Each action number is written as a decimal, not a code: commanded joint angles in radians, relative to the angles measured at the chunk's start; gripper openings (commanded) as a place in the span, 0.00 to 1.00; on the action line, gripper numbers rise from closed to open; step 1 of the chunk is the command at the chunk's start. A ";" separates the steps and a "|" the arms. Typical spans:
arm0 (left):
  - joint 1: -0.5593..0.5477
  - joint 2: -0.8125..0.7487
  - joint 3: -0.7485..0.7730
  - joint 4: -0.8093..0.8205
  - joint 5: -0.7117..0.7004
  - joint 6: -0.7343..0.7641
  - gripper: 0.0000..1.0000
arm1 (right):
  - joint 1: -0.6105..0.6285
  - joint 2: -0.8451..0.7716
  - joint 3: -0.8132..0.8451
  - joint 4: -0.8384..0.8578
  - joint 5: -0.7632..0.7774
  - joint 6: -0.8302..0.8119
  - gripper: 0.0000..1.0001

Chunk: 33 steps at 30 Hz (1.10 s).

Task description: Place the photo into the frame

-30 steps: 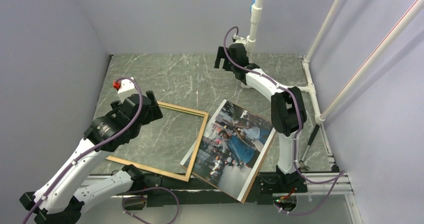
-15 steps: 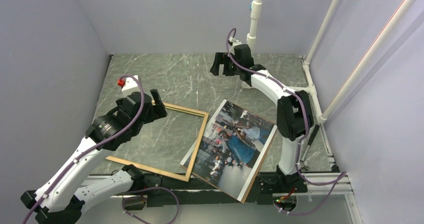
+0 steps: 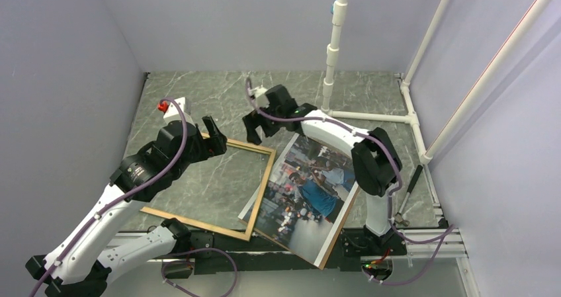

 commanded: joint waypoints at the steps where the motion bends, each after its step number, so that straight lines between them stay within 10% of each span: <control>1: 0.002 -0.013 0.037 0.024 0.019 0.016 0.99 | 0.064 0.085 0.092 -0.120 0.070 -0.124 1.00; 19: 0.002 -0.001 0.047 -0.018 -0.006 0.019 0.99 | 0.136 0.402 0.377 -0.308 0.207 -0.148 0.86; 25: 0.002 -0.013 0.040 -0.013 -0.011 0.013 0.99 | 0.127 0.429 0.378 -0.321 0.194 -0.098 0.68; 33: 0.003 0.000 0.035 -0.021 -0.018 0.011 0.99 | 0.080 0.396 0.336 -0.307 0.153 0.047 0.19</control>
